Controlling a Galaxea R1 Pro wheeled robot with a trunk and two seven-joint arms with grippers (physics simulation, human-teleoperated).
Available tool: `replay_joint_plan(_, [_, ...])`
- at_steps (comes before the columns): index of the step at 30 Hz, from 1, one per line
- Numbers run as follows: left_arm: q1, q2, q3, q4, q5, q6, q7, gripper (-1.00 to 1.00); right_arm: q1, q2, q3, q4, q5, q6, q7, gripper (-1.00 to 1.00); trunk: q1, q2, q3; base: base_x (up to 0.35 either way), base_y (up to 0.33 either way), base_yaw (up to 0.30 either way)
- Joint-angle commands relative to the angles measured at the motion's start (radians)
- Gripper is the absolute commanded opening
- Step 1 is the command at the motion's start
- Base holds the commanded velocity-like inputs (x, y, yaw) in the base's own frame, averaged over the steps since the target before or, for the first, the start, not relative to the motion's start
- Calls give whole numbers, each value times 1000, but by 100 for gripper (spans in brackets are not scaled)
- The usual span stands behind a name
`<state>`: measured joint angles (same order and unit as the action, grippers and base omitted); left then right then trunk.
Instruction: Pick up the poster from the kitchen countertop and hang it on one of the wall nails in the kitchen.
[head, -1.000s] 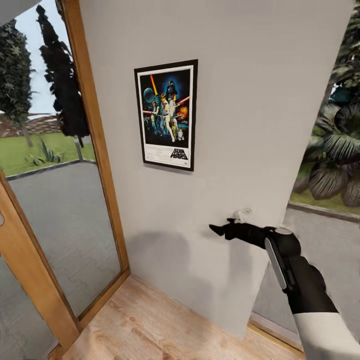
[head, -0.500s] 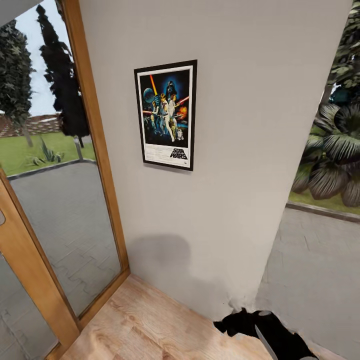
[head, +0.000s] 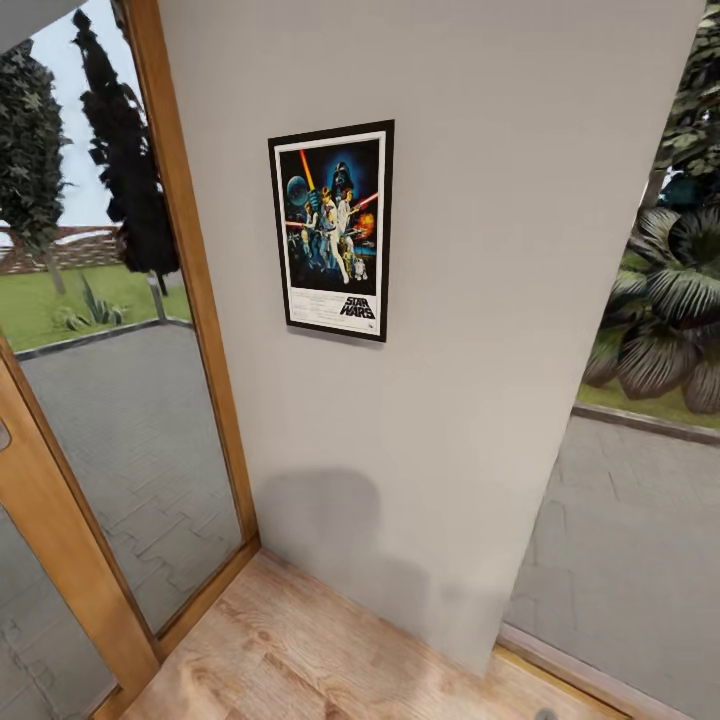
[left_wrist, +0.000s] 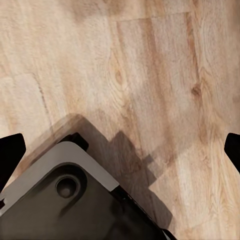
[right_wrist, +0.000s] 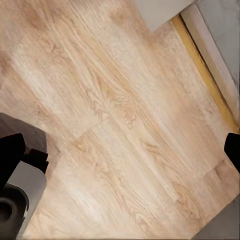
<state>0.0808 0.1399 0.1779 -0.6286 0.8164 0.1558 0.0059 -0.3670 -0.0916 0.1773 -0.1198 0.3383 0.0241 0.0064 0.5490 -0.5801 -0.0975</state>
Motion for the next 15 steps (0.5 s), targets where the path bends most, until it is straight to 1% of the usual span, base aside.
replay_joint_plan(1, [1,0,3,-1,8,7,0,100,4,1,8,1,25,0,-2,100,0,-1,-2,0,0,0])
replay_joint_plan(2, [1,0,3,2,8,7,0,100,6,1,8,1,41,-1,-4,100,0,-1,-2,0,0,0])
replay_joint_plan(6, [1,0,3,5,7,7,0,100,9,2,7,2,61,-3,-5,100,0,-1,-2,0,0,0])
replay_joint_plan(15, [1,0,2,7,7,7,-1,100,9,2,7,1,64,-8,-7,100,0,-1,-2,0,0,0])
